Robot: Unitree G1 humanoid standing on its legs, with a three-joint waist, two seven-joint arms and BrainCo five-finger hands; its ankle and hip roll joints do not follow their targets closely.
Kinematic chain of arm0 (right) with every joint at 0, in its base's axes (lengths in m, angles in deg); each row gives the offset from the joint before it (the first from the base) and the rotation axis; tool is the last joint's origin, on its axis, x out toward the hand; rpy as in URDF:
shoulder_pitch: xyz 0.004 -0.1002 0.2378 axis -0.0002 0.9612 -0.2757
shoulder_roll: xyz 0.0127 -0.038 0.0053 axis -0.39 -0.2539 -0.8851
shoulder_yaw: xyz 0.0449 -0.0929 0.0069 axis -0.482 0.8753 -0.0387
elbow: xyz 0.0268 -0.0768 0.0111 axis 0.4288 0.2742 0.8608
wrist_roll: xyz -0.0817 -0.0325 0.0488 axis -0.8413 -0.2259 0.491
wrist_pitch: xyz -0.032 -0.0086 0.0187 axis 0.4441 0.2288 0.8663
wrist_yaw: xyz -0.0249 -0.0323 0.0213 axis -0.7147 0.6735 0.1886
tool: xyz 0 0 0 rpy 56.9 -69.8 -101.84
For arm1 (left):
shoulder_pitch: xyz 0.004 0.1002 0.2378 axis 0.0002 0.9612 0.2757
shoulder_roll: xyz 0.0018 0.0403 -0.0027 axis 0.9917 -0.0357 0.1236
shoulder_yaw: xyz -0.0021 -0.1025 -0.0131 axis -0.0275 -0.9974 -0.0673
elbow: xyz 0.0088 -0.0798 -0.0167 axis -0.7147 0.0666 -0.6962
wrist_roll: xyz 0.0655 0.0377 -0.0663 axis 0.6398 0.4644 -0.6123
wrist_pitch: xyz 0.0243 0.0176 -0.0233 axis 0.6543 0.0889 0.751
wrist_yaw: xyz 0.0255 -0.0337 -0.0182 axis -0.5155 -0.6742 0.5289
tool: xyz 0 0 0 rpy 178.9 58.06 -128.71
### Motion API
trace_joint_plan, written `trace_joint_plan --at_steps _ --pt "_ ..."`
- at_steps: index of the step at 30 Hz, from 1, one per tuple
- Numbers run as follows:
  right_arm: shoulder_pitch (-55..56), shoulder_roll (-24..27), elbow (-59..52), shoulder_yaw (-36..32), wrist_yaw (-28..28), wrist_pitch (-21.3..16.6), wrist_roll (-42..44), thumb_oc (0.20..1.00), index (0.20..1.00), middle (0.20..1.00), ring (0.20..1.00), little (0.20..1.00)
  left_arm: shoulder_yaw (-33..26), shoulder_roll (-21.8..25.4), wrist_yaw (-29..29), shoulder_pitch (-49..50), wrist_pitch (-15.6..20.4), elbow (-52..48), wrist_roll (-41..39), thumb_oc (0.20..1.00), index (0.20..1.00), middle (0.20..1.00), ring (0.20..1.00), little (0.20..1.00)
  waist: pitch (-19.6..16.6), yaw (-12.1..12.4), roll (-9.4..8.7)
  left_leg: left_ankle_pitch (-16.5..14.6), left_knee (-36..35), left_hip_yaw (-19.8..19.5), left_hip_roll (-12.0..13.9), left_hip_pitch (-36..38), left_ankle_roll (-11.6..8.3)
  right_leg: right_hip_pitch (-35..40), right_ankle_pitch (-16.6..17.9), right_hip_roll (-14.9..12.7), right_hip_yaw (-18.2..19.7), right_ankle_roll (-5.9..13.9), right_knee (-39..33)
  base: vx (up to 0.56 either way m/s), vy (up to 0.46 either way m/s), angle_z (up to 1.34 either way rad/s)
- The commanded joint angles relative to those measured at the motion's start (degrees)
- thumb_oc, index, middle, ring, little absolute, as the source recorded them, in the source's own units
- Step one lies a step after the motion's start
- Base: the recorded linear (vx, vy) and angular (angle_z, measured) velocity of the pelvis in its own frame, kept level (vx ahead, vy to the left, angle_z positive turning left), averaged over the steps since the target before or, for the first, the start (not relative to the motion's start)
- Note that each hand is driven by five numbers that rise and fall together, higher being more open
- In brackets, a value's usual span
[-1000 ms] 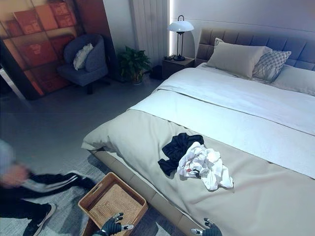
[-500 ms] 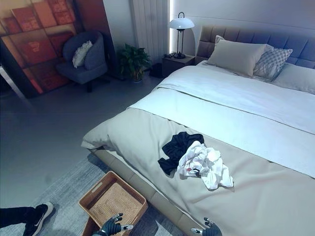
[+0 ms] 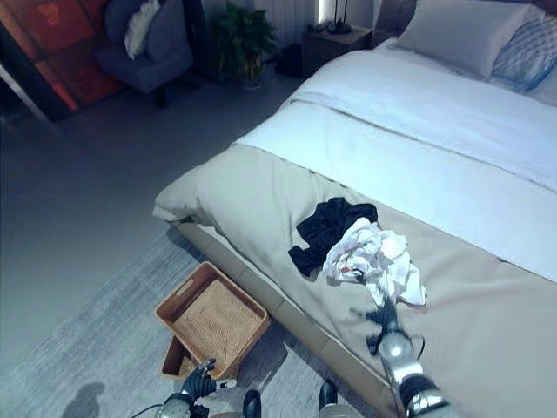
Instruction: Pick up clothes into the bucket
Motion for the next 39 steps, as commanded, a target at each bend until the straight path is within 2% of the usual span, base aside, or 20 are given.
trace_joint_plan --at_steps 1,5,6,7,11,19,23,28,35,36,37,39 --pt "-6.3 2.23 0.85 -1.68 -6.58 -1.58 -1.58 1.0 1.0 1.0 1.0 1.0 2.15 0.7 -2.07 -3.88 2.04 -0.65 -2.6 1.0 1.0 1.0 1.0 1.0 2.08 0.67 -2.9 0.27 1.48 -3.29 -2.32 -2.57 0.77 -3.36 -3.39 -4.17 -0.94 3.14 9.3 -0.06 -0.028 0.09" --pt "-13.67 7.74 6.29 -1.32 -10.16 -0.63 -1.98 1.0 1.0 1.0 1.0 1.0 4.71 0.88 -2.22 -4.26 2.34 -2.64 -3.27 1.0 1.0 1.0 1.0 1.0 3.92 1.51 -1.53 1.22 1.01 -3.99 -2.26 -4.96 0.65 -6.27 -3.29 -4.46 -1.25 3.04 10.18 -0.01 -0.015 0.08" --pt "-13.79 7.79 6.39 -1.28 -10.14 -0.67 -1.95 1.0 1.0 1.0 1.0 1.0 4.7 0.84 -2.22 -4.32 2.33 -2.64 -3.27 1.0 1.0 1.0 1.0 1.0 3.92 1.5 -1.49 1.21 1.04 -3.98 -2.26 -5.03 0.65 -6.37 -3.31 -4.46 -1.24 3.04 10.26 0.02 -0.015 0.06" --pt "-16.33 10.0 8.59 -0.25 -10.63 -0.02 -2.69 1.0 1.0 1.0 1.0 1.0 5.78 0.7 -1.98 -4.07 2.37 -3.5 -3.79 1.0 1.0 1.0 1.0 1.0 4.86 1.8 -0.8 1.24 1.29 -4.3 -2.39 -5.79 0.63 -7.4 -3.73 -4.75 -1.27 2.86 11.43 0.02 -0.008 0.06" --pt "-22.46 13.75 10.56 5.01 -9.69 2.07 -8.07 1.0 1.0 1.0 1.0 1.0 7.71 1.02 -1.59 -3.85 2.78 -6.21 -4.58 1.0 1.0 1.0 1.0 1.0 7.51 2.19 0.03 1.14 3.22 -4.65 -2.47 -8.54 0.71 -10.84 -4.32 -4.91 -0.6 2.48 14.32 -0.01 -0.005 0.01" --pt "-34.98 15.8 16.63 12.65 -10.47 5.79 -12.16 1.0 1.0 1.0 1.0 1.0 10.2 0.78 -2.64 -5.47 2.5 -7.71 -8.07 1.0 1.0 1.0 1.0 1.0 11.6 2.93 0.67 2.39 5.12 -6.44 -2.09 -14.25 0.3 -17.73 -5.91 -5.04 -1.2 1.63 20.14 -0.04 -0.043 -0.02" --pt "-39.78 18.24 20.75 14.74 -11.92 6.94 -13.2 1.0 1.0 1.0 1.0 1.0 12.07 0.46 -3.92 -9.2 3.14 -8.49 -10.1 1.0 1.0 1.0 1.0 1.0 15.14 3.43 2.59 5.58 2.82 -9.97 -2.19 -17.73 -0.59 -22.92 -7.98 -6.98 -4.25 0.92 25.55 -0.09 -0.059 0.39" --pt "-42.62 19.77 19.96 17.1 -14.38 7.46 -15.94 1.0 1.0 1.0 1.0 1.0 13.88 0.18 -4.52 -11.44 4.01 -11.13 -11.91 1.0 1.0 1.0 1.0 1.0 17.68 3.47 3.91 6.3 3.31 -11.68 -3.27 -20.8 -0.54 -26.53 -8.41 -8.56 -5.23 0.84 28.4 -0.06 -0.015 0.45" --pt "-46.44 19.12 22.98 20.42 -12.23 9.38 -18.5 1.0 1.0 1.0 1.0 1.0 15.57 -0.08 -4.81 -12.3 3.77 -11.79 -12.67 1.0 1.0 1.0 1.0 1.0 18.17 4.06 4.65 6.24 4.94 -12.19 -4.08 -23.67 -0.11 -29.45 -8.24 -9.45 -4.96 0.95 29.71 -0.02 0.007 0.12" --pt "-47.31 18.71 23.41 20.78 -11.4 9.58 -18.4 0.567 0.567 0.567 0.567 0.567 15.44 -0.19 -4.92 -12.45 3.73 -11.32 -12.8 1.0 1.0 1.0 1.0 1.0 18.17 4.09 4.64 6.19 5.11 -12.09 -4.17 -23.95 -0.05 -29.87 -8.1 -9.52 -4.74 0.93 29.83 -0.01 0.024 0.08" --pt "-48.29 18.56 24.2 21.01 -10.95 9.82 -18.1 0.2 0.2 0.2 0.2 0.2 15.47 -0.51 -5.08 -12.83 3.6 -10.82 -13.09 1.0 1.0 1.0 1.0 1.0 18.17 4.24 4.58 6.21 5.37 -12.02 -4.32 -24.29 -0.04 -29.88 -7.91 -9.66 -4.66 0.92 29.5 -0.01 0.024 0.05" --pt "-48.78 18.38 24.87 21.28 -10.23 10.06 -18.05 0.2 0.2 0.2 0.2 0.2 15.37 -0.57 -5.03 -12.75 3.55 -10.49 -13.21 1.0 1.0 1.0 1.0 1.0 18.17 4.33 4.55 6.35 5.36 -12.17 -4.32 -24.23 -0.1 -29.61 -7.75 -9.68 -4.73 0.9 29.21 -0.01 0.005 0.04"
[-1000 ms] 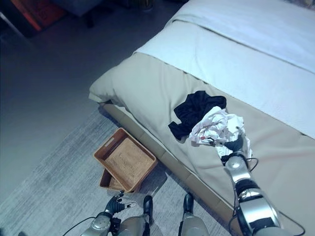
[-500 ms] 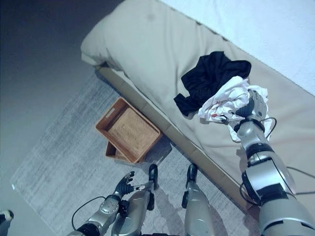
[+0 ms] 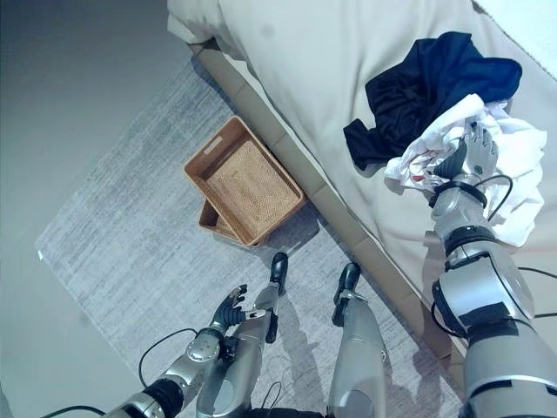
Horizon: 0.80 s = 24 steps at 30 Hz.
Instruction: Pick up clothes into the bucket
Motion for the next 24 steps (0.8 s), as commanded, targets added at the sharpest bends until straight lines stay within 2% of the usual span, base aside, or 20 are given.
trace_joint_plan --at_steps 1,5,8,9,12,15,16,17,18,19,20,24 --pt "-3.71 1.29 2.43 4.58 2.59 0.62 -1.3 0.2 0.2 0.2 0.2 0.2 1.29 -1.09 -0.81 -1.02 1.04 0.66 -1.53 1.0 1.0 1.0 1.0 1.0 0.62 0.93 -0.3 -0.78 1.62 -1.47 -0.43 1.61 0.49 4.65 2.91 -1.34 1.41 3.46 -3.57 -0.01 -0.001 0.05" --pt "-5.28 2.47 1.58 4.55 2.7 0.41 -0.48 0.2 0.2 0.2 0.2 0.2 0.37 -0.99 -0.8 -1.09 0.9 1.68 -1.42 1.0 1.0 1.0 1.0 1.0 0.62 0.73 -1.19 -0.75 1.38 -1.71 -0.44 2.54 0.11 6.34 3.26 -1.4 1.14 3.5 -4.7 0.0 0.0 0.02" --pt "-7.9 6.8 0.15 5.86 2.73 0.14 -0.2 0.2 0.2 0.2 0.2 0.2 -1.11 -0.19 -0.65 -0.49 1.06 1.69 -1.79 1.0 1.0 1.0 1.0 1.0 0.62 0.51 -2.45 -1.24 1.72 -1.85 -0.46 4.04 -0.05 9.07 3.91 -1.35 0.96 3.66 -6.19 -0.03 0.003 0.06" --pt "-7.91 6.8 0.16 5.88 2.73 0.14 -0.19 0.2 0.2 0.2 0.2 0.2 -1.12 -0.2 -0.65 -0.48 1.06 1.69 -1.79 1.0 1.0 1.0 1.0 1.0 0.62 0.49 -2.42 -1.24 1.71 -1.87 -0.45 4.06 -0.05 9.11 3.93 -1.33 0.93 3.66 -6.24 -0.02 0.009 0.08" --pt "-13.03 12.49 -2.83 7.86 1.74 -0.29 0.53 0.2 0.2 0.2 0.2 0.2 -3.02 1.32 -0.23 0.3 1.14 1.58 -2.31 1.0 1.0 1.0 1.0 1.0 0.51 0.09 -4.72 -2.03 2.6 -1.39 -0.21 6.13 -0.16 11.93 4.76 -0.78 1.41 3.83 -7.82 -0.02 0.015 0.09" --pt "-16.63 16.18 -8.29 8.86 0.56 -0.39 1.76 0.2 0.2 0.2 0.2 0.2 -5.32 2.4 -0.36 1.02 0.87 1.83 -2.39 1.0 1.0 1.0 1.0 1.0 -0.92 -0.73 -6.91 -2.67 2.68 -0.65 0.16 7.57 -0.25 13.63 5.56 -0.12 2.19 4.0 -9.53 0.0 0.015 -0.06" --pt "-16.63 16.19 -8.31 8.86 0.57 -0.37 1.76 0.2 0.2 0.2 0.2 0.2 -5.32 2.4 -0.37 1.02 0.86 1.82 -2.39 1.0 1.0 1.0 1.0 1.0 -0.88 -0.72 -6.89 -2.68 2.67 -0.64 0.18 7.62 -0.25 13.69 5.58 -0.1 2.19 4.0 -9.58 0.01 0.024 -0.11" --pt "-18.19 18.18 -10.88 9.5 0.24 -0.4 2.28 0.2 0.2 0.2 0.2 0.2 -6.48 2.98 -0.31 1.63 0.82 2.25 -2.41 1.0 1.0 1.0 1.0 1.0 -2.09 -1.09 -8.03 -3.02 2.6 -0.19 0.44 8.56 -0.32 15.08 6.05 0.35 2.46 4.14 -10.98 0.01 0.013 -0.09" --pt "-18.19 18.18 -10.9 9.5 0.25 -0.39 2.28 0.2 0.2 0.2 0.2 0.2 -6.48 2.98 -0.31 1.63 0.82 2.25 -2.41 1.0 1.0 1.0 1.0 1.0 -2.03 -1.08 -8.01 -3.02 2.58 -0.18 0.46 8.64 -0.32 15.17 6.08 0.38 2.46 4.14 -11.05 0.02 0.035 -0.13" --pt "-19.78 20.12 -13.01 9.8 -0.08 -0.64 3.22 0.2 0.2 0.2 0.2 0.2 -7.33 3.53 -0.18 2.16 0.89 2.41 -2.6 1.0 1.0 1.0 1.0 1.0 -3.31 -1.52 -9.04 -3.39 2.42 0.49 0.73 9.77 -0.39 16.49 6.56 0.83 2.76 4.34 -12.31 0.0 0.028 -0.13" --pt "-19.81 20.14 -13.01 9.81 -0.07 -0.64 3.22 0.2 0.2 0.2 0.2 0.2 -7.32 3.53 -0.18 2.12 0.88 2.41 -2.6 1.0 1.0 1.0 1.0 1.0 -3.4 -1.57 -8.97 -3.16 2.34 0.43 0.71 9.58 -0.35 16.43 6.9 0.85 2.68 4.37 -12.6 0.01 0.037 -0.24" --pt "-21.83 24.0 -17.05 9.55 -0.88 -0.88 4.52 0.2 0.2 0.2 0.2 0.2 -9.33 5.29 0.36 4.19 1.42 -0.45 -2.73 1.0 1.0 1.0 1.0 1.0 -6.81 -2.57 -10.86 -4.12 1.29 2.74 1.28 13.31 -0.37 20.46 8.04 2.32 4.03 5.02 -16.44 0.04 0.043 -0.23"
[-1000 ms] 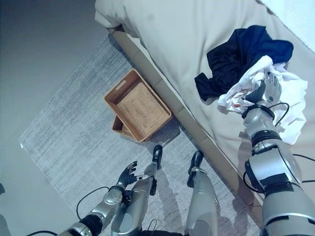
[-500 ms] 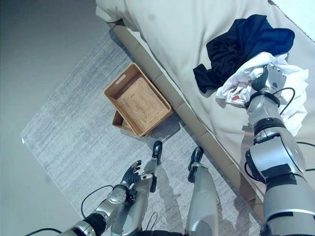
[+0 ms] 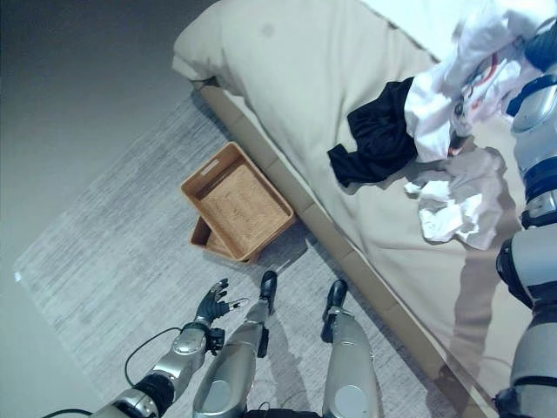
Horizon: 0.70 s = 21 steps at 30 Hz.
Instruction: Pick up clothes into the bucket
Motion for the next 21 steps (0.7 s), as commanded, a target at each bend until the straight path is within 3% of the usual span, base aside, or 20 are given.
trace_joint_plan --at_steps 1,4,10,14,21 --pt "-5.28 4.85 -4.99 3.06 -4.16 -1.06 2.18 0.2 0.2 0.2 0.2 0.2 -1.34 2.19 0.12 4.49 1.56 -0.49 -0.91 1.0 1.0 1.0 1.0 1.0 -5.78 -1.06 -6.05 -4.62 1.75 1.12 -0.97 3.0 -0.08 6.75 3.06 -1.89 3.34 5.13 -6.12 0.03 0.027 -0.29" --pt "-2.87 7.3 -14.37 -0.27 -5.1 -0.61 0.58 0.2 0.2 0.2 0.2 0.2 -3.22 3.03 1.36 6.61 1.68 -4.43 -1.69 1.0 1.0 1.0 1.0 1.0 -8.71 -2.09 -6.85 -5.29 0.81 3.25 -0.6 5.87 0.08 9.37 3.64 -0.79 4.38 5.56 -8.79 0.04 0.04 -0.36" --pt "2.08 9.4 -20.35 -5.52 -4.91 -0.17 -0.62 0.2 0.2 0.2 0.2 0.2 -3.63 5.01 4.78 9.1 1.69 -14.91 -5.09 1.0 1.0 1.0 1.0 1.0 -12.24 -2.57 -7.45 -6.57 0.45 5.43 -0.17 9.46 0.34 13.12 4.31 0.28 5.75 5.95 -11.68 0.05 0.027 -0.23" --pt "2.15 6.25 -21.19 -5.87 -2.17 -1.5 2.37 0.2 0.2 0.2 0.2 0.2 -2.65 9.07 9.42 9.31 0.86 -27.62 -9.17 1.0 1.0 1.0 1.0 1.0 -15.88 -3.18 -7.86 -7.74 -0.01 8.82 0.65 12.42 0.6 15.48 5.92 1.1 7.77 6.52 -15.08 0.05 0.018 -0.26" --pt "6.78 2.44 -28.71 -5.55 3.78 -3.81 6.02 0.2 0.2 0.2 0.2 0.2 -3.45 15.65 10.53 3.06 0.24 -43.33 -9.43 1.0 1.0 1.0 1.0 1.0 -19.87 -3.94 -8.3 -8.63 -1.41 12.58 1.72 17.04 0.49 18.56 6.05 2.15 10.26 6.79 -16.89 0.09 -0.004 -0.42"
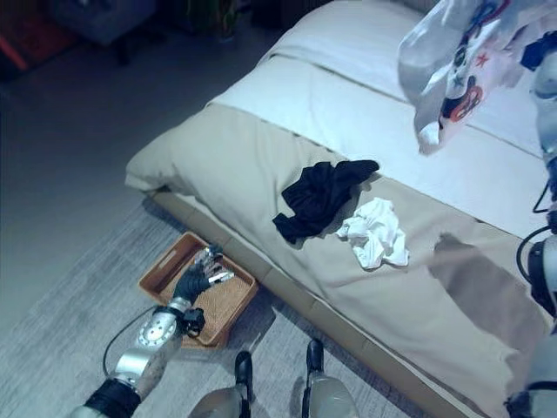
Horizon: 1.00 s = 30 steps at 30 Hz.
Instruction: Pick up clothes into the bucket
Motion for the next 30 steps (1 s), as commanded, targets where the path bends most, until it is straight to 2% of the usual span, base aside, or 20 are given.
trace_joint_plan --at_steps 1,4,5,9,10,17,22,26,30 --pt "3.46 0.66 -8.85 2.2 5.23 -3.8 2.18 0.2 0.2 0.2 0.2 0.2 0.1 3.41 0.1 -7.81 2.39 -6.76 1.13 1.0 1.0 1.0 1.0 1.0 -7.59 -0.93 -3.87 -4.86 4.25 0.04 0.11 0.73 -0.2 1.14 -4.08 -2.41 -0.51 4.1 5.08 0.07 -0.023 -0.07" --pt "8.44 1.39 -13.87 0.4 8.12 -3.99 2.61 0.2 0.2 0.2 0.2 0.2 0.95 3.97 -0.86 -11.81 2.14 -8.07 3.47 1.0 1.0 1.0 1.0 1.0 -8.14 -1.11 -3.94 -5.09 3.99 0.09 0.1 1.82 -0.19 2.28 -4.43 -2.43 -0.63 4.13 5.07 0.07 -0.02 -0.1" --pt "13.1 1.49 -18.45 -0.62 11.27 -4.95 3.62 0.2 0.2 0.2 0.2 0.2 2.28 3.79 -1.89 -16.61 1.86 -8.14 5.96 1.0 1.0 1.0 1.0 1.0 -8.7 -1.49 -3.71 -5.33 3.92 0.09 0.12 2.47 -0.17 3.04 -4.71 -2.52 -0.87 4.17 5.07 0.03 -0.015 -0.09" --pt "19.61 1.09 -23.11 -2.34 15.68 -5.67 6.05 0.2 0.2 0.2 0.2 0.2 4.88 2.59 -2.67 -22.99 1.57 -6.16 7.64 1.0 1.0 1.0 1.0 1.0 -9.4 -1.63 -3.62 -4.96 3.87 -0.06 0.01 2.86 -0.09 3.65 -4.37 -2.8 -1.33 4.18 4.95 0.01 -0.004 -0.02" --pt "23.53 1.11 -27.63 -3.44 18.8 -6.17 8.29 0.2 0.2 0.2 0.2 0.2 6.12 1.74 -3.01 -25.56 0.96 -5.05 9.18 1.0 1.0 1.0 1.0 1.0 -9.74 -1.75 -3.44 -4.98 3.81 -0.12 -0.05 3.06 -0.07 4.08 -4.4 -2.84 -1.59 4.26 4.72 0.0 0.0 0.0" --pt "28.95 -0.07 -38.49 -3.71 25.81 -7.47 15.24 0.2 0.2 0.2 0.2 0.2 10.52 -0.66 -3.07 -31.63 -0.71 1.25 13.97 1.0 1.0 1.0 1.0 1.0 -9.93 -1.57 -3.0 -5.0 3.86 -0.38 -0.12 3.55 -0.06 5.17 -4.38 -3.16 -2.15 4.35 4.3 0.0 0.0 0.0" --pt "29.95 -1.57 -42.71 -3.99 27.01 -8.21 17.57 0.2 0.2 0.2 0.2 0.2 12.36 -2.58 -2.54 -32.88 -1.52 4.12 14.82 1.0 1.0 1.0 1.0 1.0 -9.86 -1.48 -2.74 -4.98 3.85 -0.72 -0.17 3.73 -0.04 5.58 -4.47 -3.2 -2.54 4.37 4.27 0.0 0.0 0.0" --pt "29.34 -5.39 -48.71 -4.25 26.95 -9.42 18.96 0.2 0.2 0.2 0.2 0.2 14.3 -6.04 -2.41 -34.13 -2.42 8.34 17.01 1.0 1.0 1.0 1.0 1.0 -9.61 -1.53 -2.45 -5.06 3.81 -1.1 -0.3 4.01 0.1 6.14 -4.52 -3.33 -2.88 4.38 4.16 0.0 -0.001 0.03" --pt "28.96 -7.68 -51.71 -4.48 26.76 -10.05 19.73 0.2 0.2 0.2 0.2 0.2 15.8 -7.01 -1.28 -34.77 -2.6 8.6 15.78 1.0 1.0 1.0 1.0 1.0 -9.35 -1.61 -2.19 -5.15 3.9 -1.23 -0.43 4.0 0.25 6.17 -4.53 -3.4 -2.99 4.4 4.2 0.0 0.004 0.05"
